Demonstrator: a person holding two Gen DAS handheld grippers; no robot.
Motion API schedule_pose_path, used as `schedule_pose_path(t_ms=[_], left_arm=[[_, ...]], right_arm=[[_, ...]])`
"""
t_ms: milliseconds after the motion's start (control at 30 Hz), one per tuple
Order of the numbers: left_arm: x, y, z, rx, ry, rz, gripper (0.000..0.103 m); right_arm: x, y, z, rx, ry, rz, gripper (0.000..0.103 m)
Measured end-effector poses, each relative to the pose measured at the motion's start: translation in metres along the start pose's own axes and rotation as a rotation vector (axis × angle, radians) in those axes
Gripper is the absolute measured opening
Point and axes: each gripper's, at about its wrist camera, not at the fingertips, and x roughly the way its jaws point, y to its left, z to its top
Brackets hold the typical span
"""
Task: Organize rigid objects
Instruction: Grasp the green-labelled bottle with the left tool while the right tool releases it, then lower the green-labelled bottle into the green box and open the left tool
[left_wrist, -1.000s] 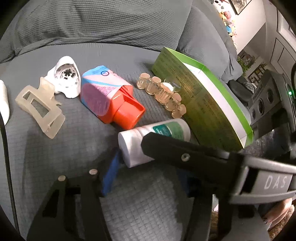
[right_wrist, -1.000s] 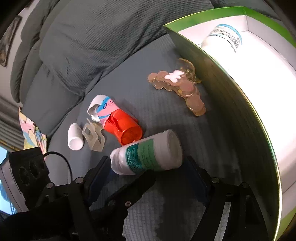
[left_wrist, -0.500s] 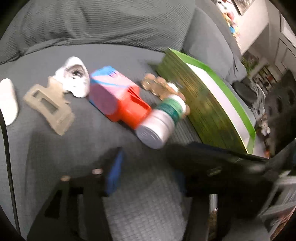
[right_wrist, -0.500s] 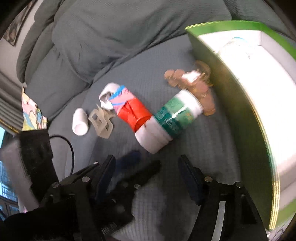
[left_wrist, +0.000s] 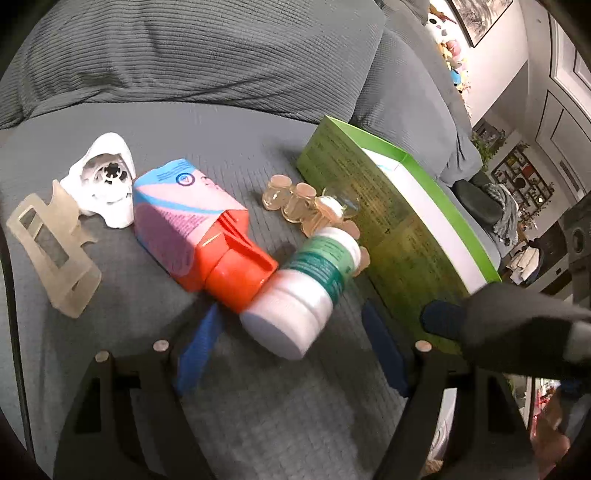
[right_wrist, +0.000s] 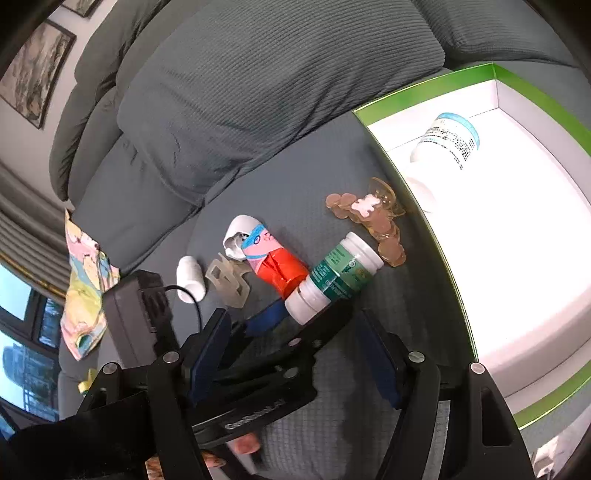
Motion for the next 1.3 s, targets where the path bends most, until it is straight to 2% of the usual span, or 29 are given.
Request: schedule_pose_path(t_ms=[33,67,133,267,467,600,667,767,833,900,933,967,1000,1067,1167,1300], left_arm=[[0.001,-0.001,0.0,0.0,-0.008,0.012,0.055],[0.002,0.0,0.0,0.0,-0.007,0.011,0.047],[0.002,0.002,0.0,-0.02,-0.001,-0.011,0.043],[-0.008,0.001,-0.004,-0.014,0.008,0.003,0.042],[-0.037,0.014,-0.011,-0.071,0.023,0.004,0.041],[-0.039,0.02,-0.021,-0.109,0.094,0.041,0.041],[-0.041,0.02,-0.026,-0.109,0.08,0.044,0.041],[-0.043,0.02,-0.026,-0.124,0.079,0.028,0.04],[-0.044,0.019,-0.028,-0.124,0.077,0.015,0.04],[-0.044,0.015,-0.029,-0.112,0.076,-0.005,0.04],[-0.045,0.012,-0.031,-0.099,0.075,-0.011,0.038],[-0.046,0.009,-0.03,-0.083,0.071,-0.012,0.037],[-0.046,0.003,-0.03,-0.063,0.068,-0.008,0.037],[-0.045,-0.007,-0.028,-0.027,0.066,0.006,0.037],[-0.051,-0.024,-0.025,0.032,0.045,-0.001,0.037],[-0.066,-0.056,-0.011,0.118,-0.02,-0.03,0.037]], right_arm=[[0.0,0.0,0.001,0.001,-0.003,0.003,0.071],[0.0,0.0,0.001,0.002,-0.005,0.004,0.071],[0.002,0.002,0.001,0.0,-0.008,0.007,0.071],[0.004,0.003,0.001,0.0,-0.004,0.011,0.071],[0.008,0.002,0.002,0.012,0.01,0.007,0.071],[0.029,0.004,-0.002,0.035,0.071,0.015,0.071],[0.045,0.005,-0.004,0.052,0.108,0.011,0.071],[0.066,0.007,-0.008,0.064,0.149,-0.04,0.071],[0.076,0.007,-0.011,0.075,0.171,-0.037,0.071],[0.078,0.01,-0.011,0.057,0.157,-0.034,0.071],[0.078,0.012,-0.012,0.047,0.154,-0.042,0.068],[0.078,0.013,-0.012,0.042,0.15,-0.041,0.063],[0.078,0.013,-0.013,0.039,0.152,-0.038,0.05],[0.077,0.011,-0.015,0.051,0.156,-0.024,0.047],[0.063,0.007,-0.017,0.081,0.113,-0.006,0.046],[0.024,0.015,-0.013,0.055,0.006,0.004,0.046]])
